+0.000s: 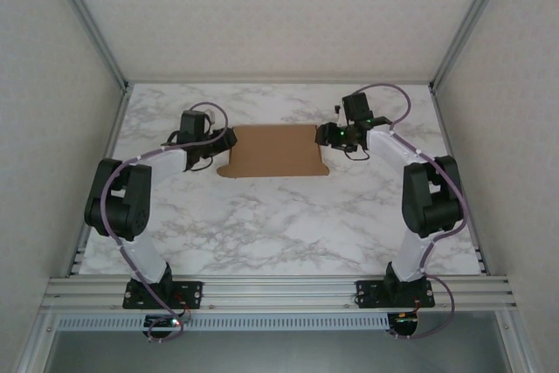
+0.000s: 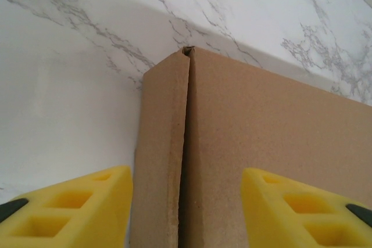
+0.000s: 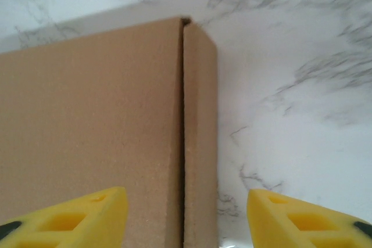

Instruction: Fold the paper box

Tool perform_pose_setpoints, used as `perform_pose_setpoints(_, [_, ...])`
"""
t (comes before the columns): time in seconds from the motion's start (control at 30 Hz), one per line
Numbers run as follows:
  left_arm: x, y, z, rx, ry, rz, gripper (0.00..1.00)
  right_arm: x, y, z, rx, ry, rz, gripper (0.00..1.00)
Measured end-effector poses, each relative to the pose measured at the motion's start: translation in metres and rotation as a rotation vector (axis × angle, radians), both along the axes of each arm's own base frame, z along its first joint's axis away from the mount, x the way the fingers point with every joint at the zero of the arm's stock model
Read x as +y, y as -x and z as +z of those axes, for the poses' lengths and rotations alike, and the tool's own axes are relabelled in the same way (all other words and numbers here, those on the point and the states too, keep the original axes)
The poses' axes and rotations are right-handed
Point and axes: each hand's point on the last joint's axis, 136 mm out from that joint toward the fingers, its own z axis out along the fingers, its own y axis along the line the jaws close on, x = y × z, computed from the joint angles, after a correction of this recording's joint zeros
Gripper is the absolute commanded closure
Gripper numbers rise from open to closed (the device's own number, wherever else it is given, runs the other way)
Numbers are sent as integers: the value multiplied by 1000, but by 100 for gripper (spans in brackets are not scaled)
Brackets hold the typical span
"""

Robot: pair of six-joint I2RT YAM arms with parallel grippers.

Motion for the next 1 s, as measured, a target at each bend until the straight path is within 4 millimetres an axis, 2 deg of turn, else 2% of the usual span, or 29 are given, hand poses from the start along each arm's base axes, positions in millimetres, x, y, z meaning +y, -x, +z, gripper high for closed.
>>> perform_pose_setpoints(0.23, [0,3,-19,48,-7,-6,52,9,2,-31,83,-20,33,48])
perform_pose_setpoints(0.3, [-1,4,-25,60,-6,-9,54,12,0,-33,88,-30,40,51])
perform_pose_setpoints(0.6, [-6,-2,-24,46,14,-27,66,20,-6,-39,106,-66,52,70])
perform_pose_setpoints(0.7, [-7,-6,-23,38,16,-28,69,21,-7,-39,103,-73,51,72])
perform_pose_setpoints(0.77, [-7,-8,-23,35,15,-29,71,21,-7,-39,102,-74,51,66])
perform_pose_setpoints(0.87, [-7,-9,-22,30,9,-33,72,21,-7,-39,97,-74,53,49])
perform_pose_setpoints(1.0, [-6,-9,-22,22,-3,-44,72,13,-4,-36,97,-89,30,39])
